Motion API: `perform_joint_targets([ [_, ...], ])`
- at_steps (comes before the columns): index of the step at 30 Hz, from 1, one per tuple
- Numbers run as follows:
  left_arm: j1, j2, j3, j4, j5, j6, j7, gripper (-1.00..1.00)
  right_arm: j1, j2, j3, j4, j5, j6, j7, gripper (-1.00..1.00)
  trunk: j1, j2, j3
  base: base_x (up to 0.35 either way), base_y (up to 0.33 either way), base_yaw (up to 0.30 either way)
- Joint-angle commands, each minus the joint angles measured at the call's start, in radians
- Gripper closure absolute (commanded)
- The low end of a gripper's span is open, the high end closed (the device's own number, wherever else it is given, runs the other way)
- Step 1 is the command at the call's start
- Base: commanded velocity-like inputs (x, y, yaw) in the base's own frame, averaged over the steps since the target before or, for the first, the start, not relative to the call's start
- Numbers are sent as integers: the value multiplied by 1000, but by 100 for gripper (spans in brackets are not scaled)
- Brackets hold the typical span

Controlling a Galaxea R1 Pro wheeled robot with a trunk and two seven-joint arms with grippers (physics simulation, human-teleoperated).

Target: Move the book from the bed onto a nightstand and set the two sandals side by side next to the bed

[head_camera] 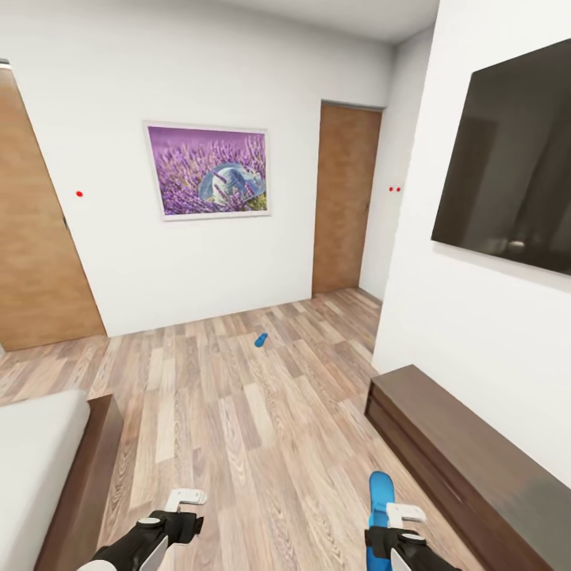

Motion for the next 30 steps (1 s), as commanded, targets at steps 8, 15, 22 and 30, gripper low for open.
perform_joint_targets([
  [8,0,-1,-7,-2,-1,6,1,-100,0,0,0,-2,-9,5,-4,100,1,-2,-2,306,0,2],
  [15,0,2,-7,-3,-1,5,1,-100,0,1,1,-2,-9,5,-4,100,1,-2,-2,309,0,0],
  [22,0,2,-7,-2,0,1,4,-100,0,2,1,-3,-8,5,-4,100,1,-2,-2,315,0,0],
  [30,0,-1,-7,-2,-2,0,3,-100,4,1,-1,-3,-9,5,-4,100,1,-2,-2,317,36,0],
])
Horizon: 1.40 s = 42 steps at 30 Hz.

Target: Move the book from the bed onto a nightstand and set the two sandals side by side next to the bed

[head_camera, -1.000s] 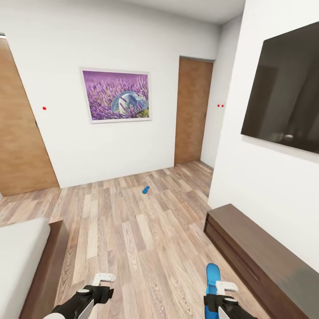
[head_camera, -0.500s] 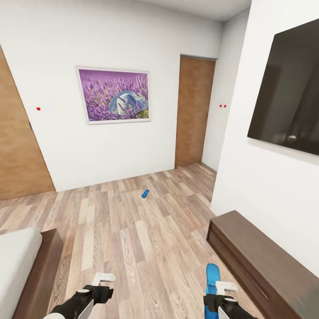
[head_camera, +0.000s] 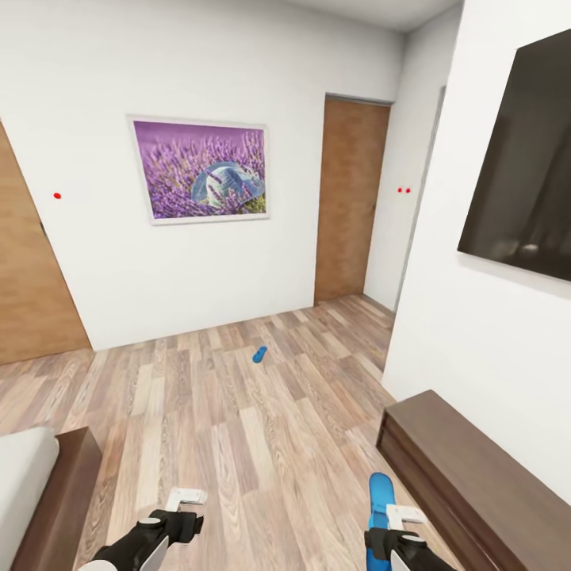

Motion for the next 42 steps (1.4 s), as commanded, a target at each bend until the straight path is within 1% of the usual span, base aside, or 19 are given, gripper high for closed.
perform_joint_targets([
  [1,0,1,-7,-2,-1,6,-2,-100,0,0,0,-2,-9,5,-4,100,1,-2,-2,311,125,0],
  [16,0,1,-8,-2,0,5,0,-100,0,2,1,-2,-9,5,-4,100,1,-2,-2,304,146,0],
  [38,0,1,-8,-2,-1,3,0,-100,2,2,1,-2,-9,4,-4,100,1,-2,-2,303,12,0],
  [42,0,1,-8,-2,-1,2,0,-100,2,2,2,5,-9,-12,-4,100,1,-2,-2,304,0,0],
])
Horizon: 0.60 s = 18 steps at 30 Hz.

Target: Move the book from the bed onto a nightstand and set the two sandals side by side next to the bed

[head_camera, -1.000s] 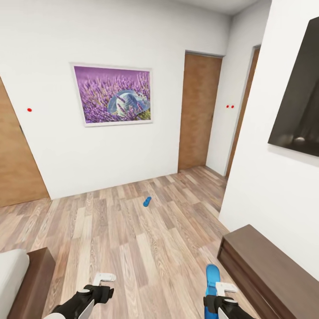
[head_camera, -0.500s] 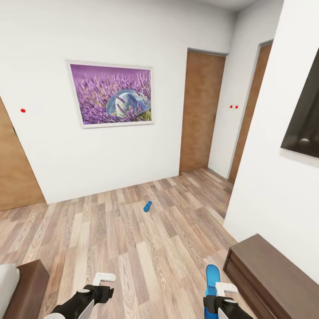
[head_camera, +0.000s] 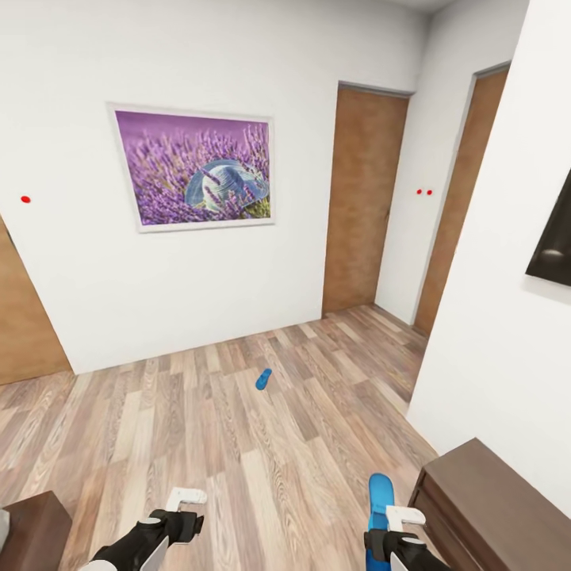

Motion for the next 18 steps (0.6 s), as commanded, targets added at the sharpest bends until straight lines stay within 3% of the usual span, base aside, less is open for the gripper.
perform_joint_targets([
  [1,0,1,-7,-2,-1,6,-1,-100,0,0,1,-1,-9,4,-4,100,1,-2,-2,304,7,0],
  [18,0,1,-10,-2,-1,5,-1,-100,0,0,1,7,-8,1,-4,100,1,-2,-2,318,98,0],
])
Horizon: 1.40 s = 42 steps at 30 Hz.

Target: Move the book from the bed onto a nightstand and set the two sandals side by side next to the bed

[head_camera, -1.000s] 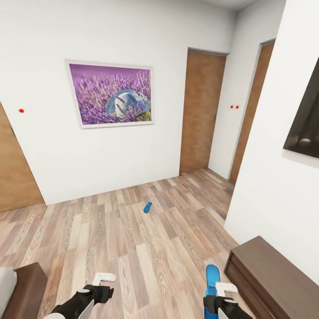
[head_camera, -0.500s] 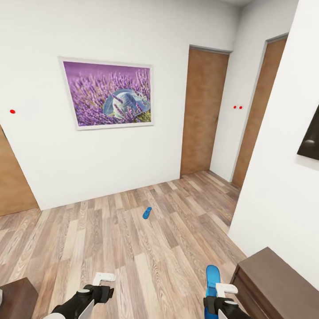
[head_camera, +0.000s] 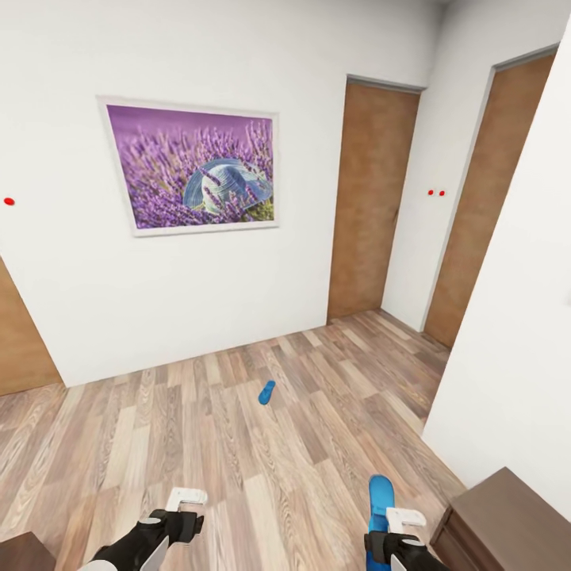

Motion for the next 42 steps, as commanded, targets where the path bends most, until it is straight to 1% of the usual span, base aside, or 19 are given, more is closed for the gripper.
perform_joint_targets([
  [1,0,1,-7,-3,-1,6,-1,-100,-1,0,1,-2,-9,5,-4,100,1,-2,-2,329,121,0],
  [24,0,1,-10,-2,-2,4,0,-100,-1,1,1,-1,-9,4,-4,100,1,-2,-2,329,90,0],
  [33,0,1,-22,-2,-2,3,0,-100,-1,0,0,2,-9,-11,-4,100,1,-2,-2,329,67,0],
  [42,0,1,-28,-2,-3,1,1,-100,-1,-15,-13,-16,-17,-16,-10,100,1,-2,-2,331,7,0],
])
